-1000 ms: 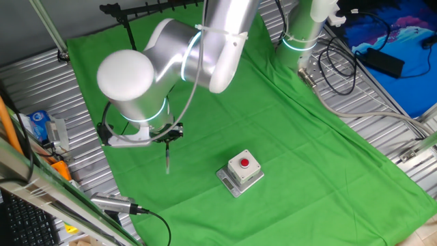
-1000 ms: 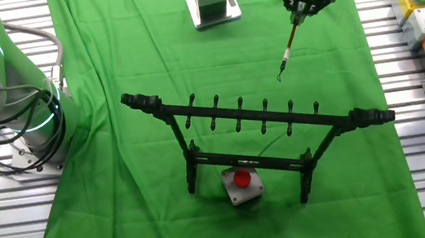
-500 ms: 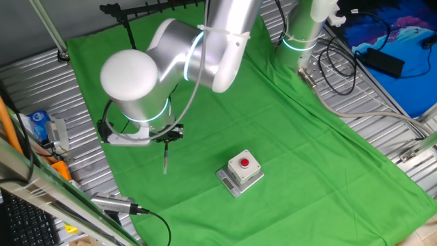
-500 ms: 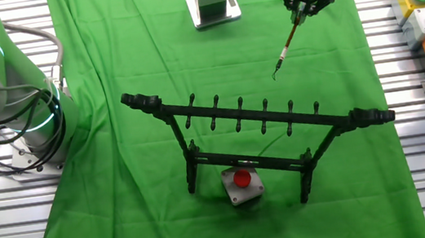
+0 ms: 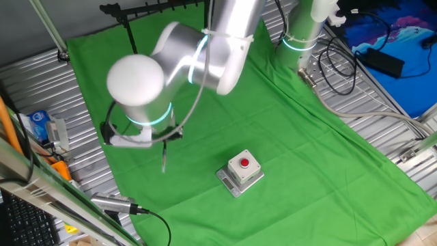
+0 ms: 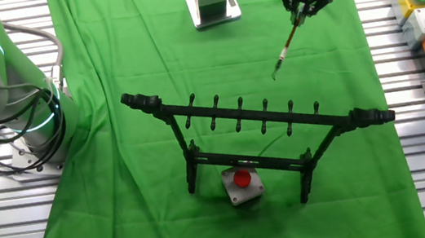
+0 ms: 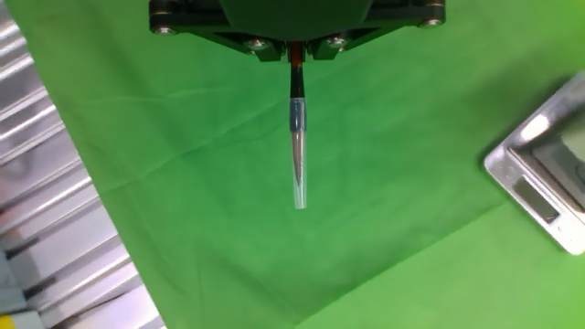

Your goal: Place the brush on the pen rack

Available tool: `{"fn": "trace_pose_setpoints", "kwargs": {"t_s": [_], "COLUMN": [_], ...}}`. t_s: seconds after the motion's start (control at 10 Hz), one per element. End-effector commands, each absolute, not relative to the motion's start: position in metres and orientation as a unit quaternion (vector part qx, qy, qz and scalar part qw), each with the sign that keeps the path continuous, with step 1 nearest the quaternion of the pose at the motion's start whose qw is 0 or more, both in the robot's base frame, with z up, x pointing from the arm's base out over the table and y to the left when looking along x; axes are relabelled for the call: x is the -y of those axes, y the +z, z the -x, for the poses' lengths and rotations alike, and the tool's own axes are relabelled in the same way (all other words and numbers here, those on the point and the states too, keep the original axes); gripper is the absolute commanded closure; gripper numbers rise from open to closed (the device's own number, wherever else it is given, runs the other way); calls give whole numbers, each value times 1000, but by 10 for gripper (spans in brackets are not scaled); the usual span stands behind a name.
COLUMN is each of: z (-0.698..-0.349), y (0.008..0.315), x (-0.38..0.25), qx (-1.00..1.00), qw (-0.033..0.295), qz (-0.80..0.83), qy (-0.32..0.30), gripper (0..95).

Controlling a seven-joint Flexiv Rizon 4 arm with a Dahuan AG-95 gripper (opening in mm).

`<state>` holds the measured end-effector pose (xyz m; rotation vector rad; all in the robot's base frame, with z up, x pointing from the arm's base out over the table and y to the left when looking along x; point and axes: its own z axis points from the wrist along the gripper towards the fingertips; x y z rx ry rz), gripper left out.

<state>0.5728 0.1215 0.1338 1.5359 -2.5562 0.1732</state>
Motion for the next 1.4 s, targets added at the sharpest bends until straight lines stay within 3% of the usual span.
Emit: {"fn": "trace_pose_setpoints", "kwargs": {"t_s": [0.1,0.3,0.6,1.0,1.4], "z": [-560,-542,-510,-474,-466], "y": [152,180,215,238,245], "x": [-91,-69,-45,-21,-23], "qx": [842,834,796,776,769], "qw": [82,107,172,193,201], "qz": [-529,-535,-565,-583,-592], "qy": [66,82,131,140,136], "gripper": [950,950,950,950,950]}}
